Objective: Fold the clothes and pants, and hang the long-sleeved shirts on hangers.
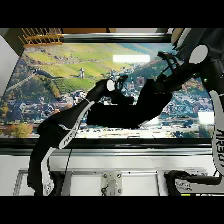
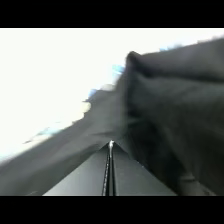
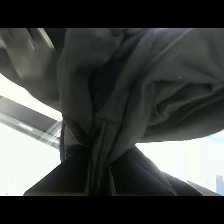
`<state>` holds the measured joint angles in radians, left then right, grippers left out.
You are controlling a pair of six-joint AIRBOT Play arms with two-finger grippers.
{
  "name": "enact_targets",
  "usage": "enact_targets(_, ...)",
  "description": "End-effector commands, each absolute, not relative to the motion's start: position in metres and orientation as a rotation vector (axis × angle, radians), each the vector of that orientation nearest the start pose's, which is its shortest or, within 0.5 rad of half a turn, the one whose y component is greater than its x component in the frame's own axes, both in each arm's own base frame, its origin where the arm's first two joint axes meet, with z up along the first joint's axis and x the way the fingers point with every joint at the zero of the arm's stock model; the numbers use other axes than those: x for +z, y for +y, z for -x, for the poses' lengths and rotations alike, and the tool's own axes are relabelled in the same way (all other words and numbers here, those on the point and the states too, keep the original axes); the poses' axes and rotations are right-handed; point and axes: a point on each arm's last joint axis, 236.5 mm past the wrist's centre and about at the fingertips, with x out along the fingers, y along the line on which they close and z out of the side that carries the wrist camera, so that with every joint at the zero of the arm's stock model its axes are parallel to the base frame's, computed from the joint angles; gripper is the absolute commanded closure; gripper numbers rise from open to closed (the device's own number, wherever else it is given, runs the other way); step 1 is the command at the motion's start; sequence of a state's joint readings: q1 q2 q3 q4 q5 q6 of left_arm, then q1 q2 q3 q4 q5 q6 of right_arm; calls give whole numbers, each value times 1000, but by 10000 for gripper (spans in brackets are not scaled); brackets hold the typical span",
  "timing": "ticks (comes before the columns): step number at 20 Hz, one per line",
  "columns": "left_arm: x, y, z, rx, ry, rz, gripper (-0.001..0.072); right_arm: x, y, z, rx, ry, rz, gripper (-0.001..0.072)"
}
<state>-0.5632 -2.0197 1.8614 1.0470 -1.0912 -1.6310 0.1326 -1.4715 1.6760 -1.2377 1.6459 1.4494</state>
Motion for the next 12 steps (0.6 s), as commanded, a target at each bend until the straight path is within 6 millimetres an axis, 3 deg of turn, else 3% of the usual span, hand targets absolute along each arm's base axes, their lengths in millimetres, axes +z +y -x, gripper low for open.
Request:
enact_targets(1, -27, -323, -467, -578, 1281, 167, 696, 99, 169, -372, 518, 1386, -23, 697)
enact_targets(7, 30, -208, -512, -414, 1194, 270, 695, 93, 279, -359, 646, 1338, -88, 696)
enact_targets(12, 59, -144, -516, -330, 1173, 325, 695, 46, 377, -345, 738, 1338, -137, 694)
